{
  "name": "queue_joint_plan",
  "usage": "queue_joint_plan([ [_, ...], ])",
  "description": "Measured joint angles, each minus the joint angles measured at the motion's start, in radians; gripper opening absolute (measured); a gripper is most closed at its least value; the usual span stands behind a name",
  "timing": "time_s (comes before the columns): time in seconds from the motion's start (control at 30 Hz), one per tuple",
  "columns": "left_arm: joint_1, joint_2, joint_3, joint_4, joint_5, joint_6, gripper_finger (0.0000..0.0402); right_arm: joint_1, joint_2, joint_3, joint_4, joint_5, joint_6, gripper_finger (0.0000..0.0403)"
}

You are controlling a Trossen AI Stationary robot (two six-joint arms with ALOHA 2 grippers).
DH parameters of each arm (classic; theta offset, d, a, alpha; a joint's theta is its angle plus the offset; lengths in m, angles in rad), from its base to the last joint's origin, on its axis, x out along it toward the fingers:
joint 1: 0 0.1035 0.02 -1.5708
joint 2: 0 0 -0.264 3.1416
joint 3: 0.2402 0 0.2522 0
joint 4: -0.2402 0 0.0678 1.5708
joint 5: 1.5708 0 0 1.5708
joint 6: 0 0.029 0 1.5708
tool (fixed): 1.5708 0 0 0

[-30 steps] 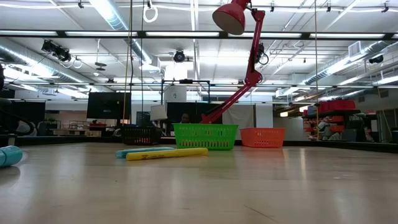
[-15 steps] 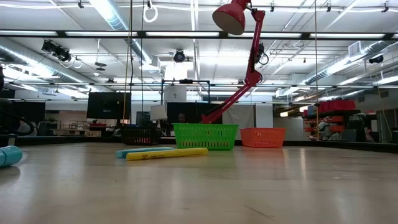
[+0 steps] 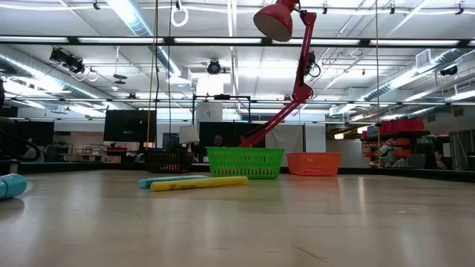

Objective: Pick & Place Markers
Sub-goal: Put the small purple highlighter into the orange basket

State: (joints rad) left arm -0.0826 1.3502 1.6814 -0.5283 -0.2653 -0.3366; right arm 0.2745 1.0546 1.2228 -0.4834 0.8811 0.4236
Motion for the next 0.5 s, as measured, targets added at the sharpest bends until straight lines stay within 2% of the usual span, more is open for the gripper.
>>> queue_joint_plan([
  [0.27,0.0,0.0,0.0,-0.008,0.0,0.0,0.0163,0.033,-0.01,-0.089,-0.071,0.113,0.162,0.0012],
  [0.5,0.0,0.0,0.0,-0.012,0.0,0.0,0.0163,0.061,-0.011,-0.18,-0.132,0.131,0.365,0.0012],
])
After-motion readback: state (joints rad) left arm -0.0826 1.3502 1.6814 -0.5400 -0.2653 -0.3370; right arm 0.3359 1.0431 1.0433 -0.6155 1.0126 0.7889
